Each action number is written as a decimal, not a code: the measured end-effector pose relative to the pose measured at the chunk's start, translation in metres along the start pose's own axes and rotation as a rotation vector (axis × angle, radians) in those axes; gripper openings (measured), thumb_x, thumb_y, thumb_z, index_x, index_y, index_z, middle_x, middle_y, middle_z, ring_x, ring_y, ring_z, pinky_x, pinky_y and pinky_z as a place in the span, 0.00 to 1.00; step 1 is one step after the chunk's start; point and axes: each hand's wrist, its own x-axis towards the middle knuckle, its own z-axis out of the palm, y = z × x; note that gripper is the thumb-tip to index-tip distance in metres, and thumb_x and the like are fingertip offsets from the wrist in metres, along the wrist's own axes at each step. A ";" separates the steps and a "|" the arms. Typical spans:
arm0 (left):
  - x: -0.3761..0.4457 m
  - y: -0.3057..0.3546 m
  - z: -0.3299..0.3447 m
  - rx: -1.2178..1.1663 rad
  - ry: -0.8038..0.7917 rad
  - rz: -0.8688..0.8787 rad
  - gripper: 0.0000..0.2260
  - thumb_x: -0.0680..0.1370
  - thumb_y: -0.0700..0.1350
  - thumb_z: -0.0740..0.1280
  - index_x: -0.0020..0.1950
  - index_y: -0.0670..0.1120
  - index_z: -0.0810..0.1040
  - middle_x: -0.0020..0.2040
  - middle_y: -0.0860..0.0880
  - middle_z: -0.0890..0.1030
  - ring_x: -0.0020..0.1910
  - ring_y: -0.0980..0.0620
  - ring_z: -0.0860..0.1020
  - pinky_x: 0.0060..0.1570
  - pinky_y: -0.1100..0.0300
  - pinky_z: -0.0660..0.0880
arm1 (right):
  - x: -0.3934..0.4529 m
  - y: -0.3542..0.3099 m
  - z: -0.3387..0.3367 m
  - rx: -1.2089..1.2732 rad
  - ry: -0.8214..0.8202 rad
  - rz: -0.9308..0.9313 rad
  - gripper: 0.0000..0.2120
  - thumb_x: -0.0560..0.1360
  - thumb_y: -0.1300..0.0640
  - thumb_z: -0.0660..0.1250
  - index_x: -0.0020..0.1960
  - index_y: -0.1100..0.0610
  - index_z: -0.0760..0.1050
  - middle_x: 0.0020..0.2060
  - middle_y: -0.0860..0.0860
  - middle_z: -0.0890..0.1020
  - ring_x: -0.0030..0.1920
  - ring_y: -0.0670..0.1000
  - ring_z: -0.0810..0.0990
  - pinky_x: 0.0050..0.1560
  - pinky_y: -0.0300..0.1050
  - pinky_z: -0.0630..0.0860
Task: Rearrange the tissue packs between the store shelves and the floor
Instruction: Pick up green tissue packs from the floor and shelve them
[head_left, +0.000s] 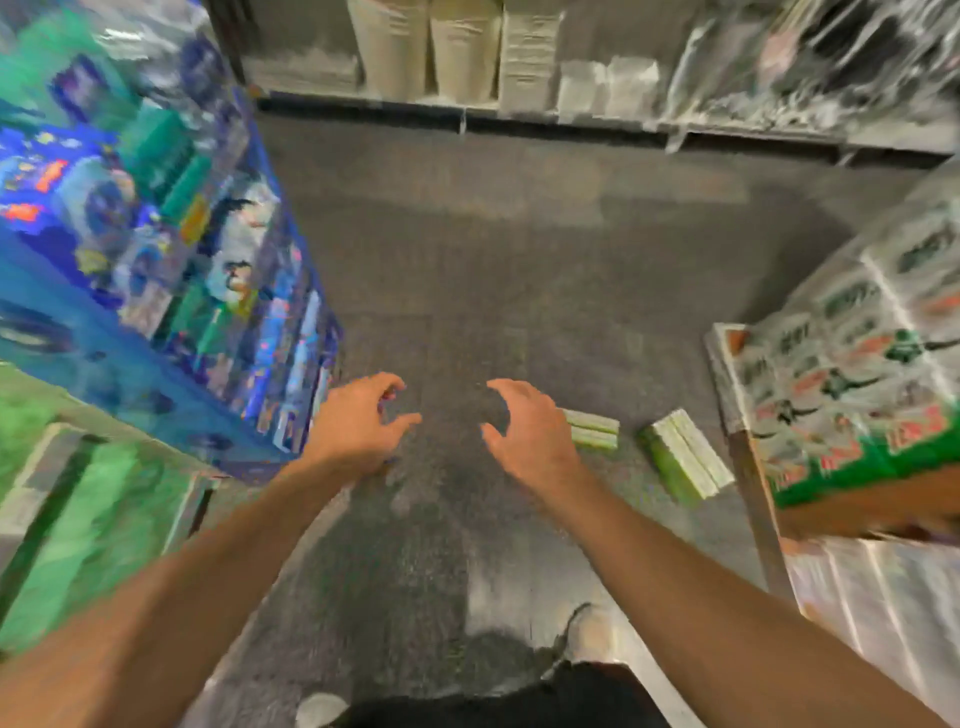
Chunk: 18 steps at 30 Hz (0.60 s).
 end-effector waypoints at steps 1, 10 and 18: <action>0.009 0.027 0.028 -0.014 -0.049 -0.012 0.19 0.70 0.53 0.75 0.58 0.48 0.79 0.49 0.48 0.82 0.46 0.47 0.80 0.51 0.54 0.75 | -0.005 0.040 -0.009 0.006 0.003 0.049 0.26 0.71 0.50 0.70 0.68 0.52 0.72 0.61 0.53 0.78 0.61 0.56 0.76 0.61 0.49 0.71; 0.078 0.176 0.191 -0.019 -0.261 0.134 0.22 0.71 0.59 0.71 0.62 0.53 0.76 0.52 0.54 0.82 0.49 0.52 0.79 0.49 0.57 0.76 | -0.022 0.257 -0.060 -0.088 -0.126 0.372 0.25 0.72 0.46 0.71 0.66 0.49 0.71 0.57 0.53 0.79 0.55 0.57 0.79 0.53 0.51 0.79; 0.184 0.170 0.268 0.078 -0.423 0.176 0.24 0.72 0.58 0.70 0.66 0.53 0.73 0.55 0.54 0.80 0.46 0.55 0.77 0.47 0.59 0.76 | 0.052 0.315 -0.031 -0.123 -0.147 0.436 0.25 0.72 0.51 0.72 0.66 0.54 0.70 0.51 0.55 0.80 0.49 0.58 0.80 0.46 0.48 0.78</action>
